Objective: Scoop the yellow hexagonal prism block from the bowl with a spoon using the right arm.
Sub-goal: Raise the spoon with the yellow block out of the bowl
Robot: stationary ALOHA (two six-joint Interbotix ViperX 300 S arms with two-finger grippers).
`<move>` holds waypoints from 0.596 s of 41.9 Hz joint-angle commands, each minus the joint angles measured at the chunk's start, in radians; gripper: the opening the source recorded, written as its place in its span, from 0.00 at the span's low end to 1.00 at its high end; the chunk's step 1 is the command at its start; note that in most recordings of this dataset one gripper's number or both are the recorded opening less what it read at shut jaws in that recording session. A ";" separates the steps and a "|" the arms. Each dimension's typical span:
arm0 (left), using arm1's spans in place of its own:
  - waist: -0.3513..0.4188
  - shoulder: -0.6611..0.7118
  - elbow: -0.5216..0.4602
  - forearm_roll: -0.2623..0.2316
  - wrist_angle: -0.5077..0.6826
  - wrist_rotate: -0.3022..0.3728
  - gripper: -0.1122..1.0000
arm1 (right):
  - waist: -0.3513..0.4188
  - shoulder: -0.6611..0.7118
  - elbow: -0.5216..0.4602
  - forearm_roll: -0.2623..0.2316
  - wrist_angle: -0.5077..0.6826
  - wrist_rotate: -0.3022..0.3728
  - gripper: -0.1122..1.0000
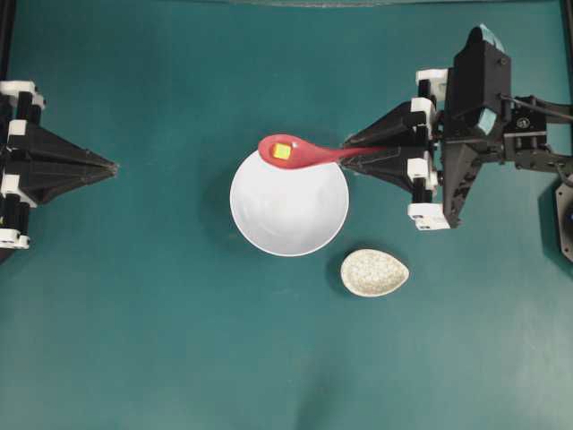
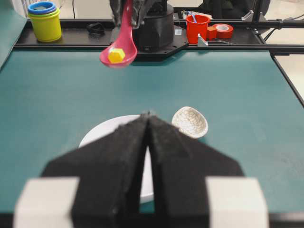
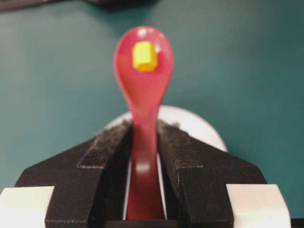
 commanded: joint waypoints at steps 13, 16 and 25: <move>0.000 0.009 -0.012 0.002 -0.009 -0.020 0.10 | 0.002 -0.018 -0.011 -0.003 -0.017 -0.006 0.31; 0.000 0.009 -0.012 0.002 -0.012 -0.023 0.10 | 0.002 -0.018 -0.009 -0.003 -0.014 -0.009 0.31; 0.000 0.009 -0.012 0.002 -0.035 -0.025 0.10 | 0.002 -0.018 -0.009 -0.005 -0.009 -0.011 0.31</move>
